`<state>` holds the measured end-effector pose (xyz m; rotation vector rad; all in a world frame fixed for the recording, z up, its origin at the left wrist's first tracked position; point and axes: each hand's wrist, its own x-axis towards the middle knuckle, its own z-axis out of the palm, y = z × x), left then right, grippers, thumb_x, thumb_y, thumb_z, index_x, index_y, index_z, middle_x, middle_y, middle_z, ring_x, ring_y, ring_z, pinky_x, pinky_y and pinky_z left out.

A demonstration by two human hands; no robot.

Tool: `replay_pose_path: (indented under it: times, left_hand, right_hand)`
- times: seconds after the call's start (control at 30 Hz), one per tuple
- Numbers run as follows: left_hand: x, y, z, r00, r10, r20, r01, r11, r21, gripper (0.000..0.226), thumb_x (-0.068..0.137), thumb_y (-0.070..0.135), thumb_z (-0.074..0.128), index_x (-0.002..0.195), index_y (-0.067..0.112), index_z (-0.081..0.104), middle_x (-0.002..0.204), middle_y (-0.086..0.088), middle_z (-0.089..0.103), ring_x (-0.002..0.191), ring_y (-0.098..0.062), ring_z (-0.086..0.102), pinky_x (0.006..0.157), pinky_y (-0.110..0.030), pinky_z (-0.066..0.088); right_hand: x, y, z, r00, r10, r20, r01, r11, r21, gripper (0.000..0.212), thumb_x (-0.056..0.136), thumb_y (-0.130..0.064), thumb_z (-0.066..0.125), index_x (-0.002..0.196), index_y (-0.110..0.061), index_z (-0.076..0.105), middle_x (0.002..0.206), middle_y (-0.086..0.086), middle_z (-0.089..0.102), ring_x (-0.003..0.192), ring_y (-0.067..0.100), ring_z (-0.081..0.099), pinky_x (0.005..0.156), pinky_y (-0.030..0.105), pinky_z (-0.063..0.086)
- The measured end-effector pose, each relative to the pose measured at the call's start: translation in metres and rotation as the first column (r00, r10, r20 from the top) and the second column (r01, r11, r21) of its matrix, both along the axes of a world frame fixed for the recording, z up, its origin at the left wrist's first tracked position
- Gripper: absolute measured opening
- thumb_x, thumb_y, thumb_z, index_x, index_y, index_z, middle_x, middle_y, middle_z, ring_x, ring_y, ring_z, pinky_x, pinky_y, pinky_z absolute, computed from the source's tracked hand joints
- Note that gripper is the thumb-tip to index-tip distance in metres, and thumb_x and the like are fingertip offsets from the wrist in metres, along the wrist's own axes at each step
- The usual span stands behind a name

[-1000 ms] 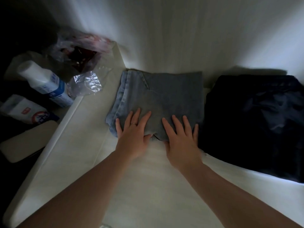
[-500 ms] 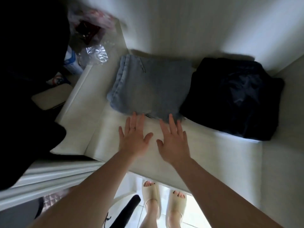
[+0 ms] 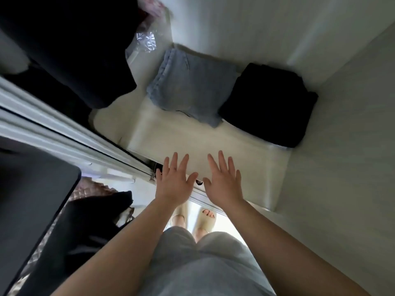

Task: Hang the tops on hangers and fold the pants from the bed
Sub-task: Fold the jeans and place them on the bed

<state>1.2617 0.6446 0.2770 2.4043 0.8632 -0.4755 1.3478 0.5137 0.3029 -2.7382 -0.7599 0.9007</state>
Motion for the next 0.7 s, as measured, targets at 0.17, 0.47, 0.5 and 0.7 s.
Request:
replay_pose_path:
  times: [0.17,0.47,0.5,0.7]
  left_hand:
    - [-0.036,-0.025,0.024,0.997,0.017,0.077,-0.025,0.993,0.113,0.067,0.101,0.060,0.031,0.159,0.036,0.011,0.169,-0.002,0.002,0.155,-0.028,-0.003,0.122,-0.055,0.008]
    - [-0.110,-0.057,0.102,0.959,-0.017,0.282,-0.049,0.973,0.224,0.065,0.102,0.059,0.030,0.159,0.037,0.009,0.169,0.004,-0.003,0.154,-0.023,-0.009,0.123,-0.043,-0.002]
    - [-0.123,-0.059,0.110,0.949,-0.024,0.315,-0.056,0.969,0.241,0.065,0.102,0.058,0.031,0.159,0.036,0.011,0.169,0.004,-0.001,0.155,-0.023,-0.007,0.123,-0.042,-0.001]
    - [-0.222,-0.076,0.151,0.913,-0.005,0.408,-0.144,0.932,0.333,0.066,0.100,0.063,0.019,0.159,0.032,0.019,0.168,0.003,0.008,0.155,-0.022,-0.005,0.123,-0.038,-0.002]
  right_hand:
    - [-0.018,-0.018,0.025,0.997,0.064,0.042,-0.065,0.997,0.034,0.070,0.102,-0.040,0.043,0.159,-0.035,0.002,0.168,-0.004,-0.013,0.154,0.028,-0.010,0.121,0.054,0.005]
    - [-0.063,-0.054,0.081,0.956,0.260,0.136,-0.281,0.946,0.162,0.070,0.103,-0.045,0.042,0.158,-0.042,-0.001,0.165,-0.012,-0.021,0.153,0.021,-0.016,0.122,0.052,0.001]
    - [-0.071,-0.055,0.088,0.953,0.271,0.138,-0.294,0.938,0.186,0.071,0.102,-0.045,0.043,0.158,-0.042,-0.001,0.165,-0.013,-0.022,0.153,0.020,-0.017,0.122,0.051,0.001]
    - [-0.141,-0.048,0.124,0.916,0.373,0.144,-0.400,0.839,0.369,0.071,0.102,-0.046,0.045,0.156,-0.047,-0.001,0.161,-0.023,-0.022,0.152,0.011,-0.016,0.122,0.045,0.004]
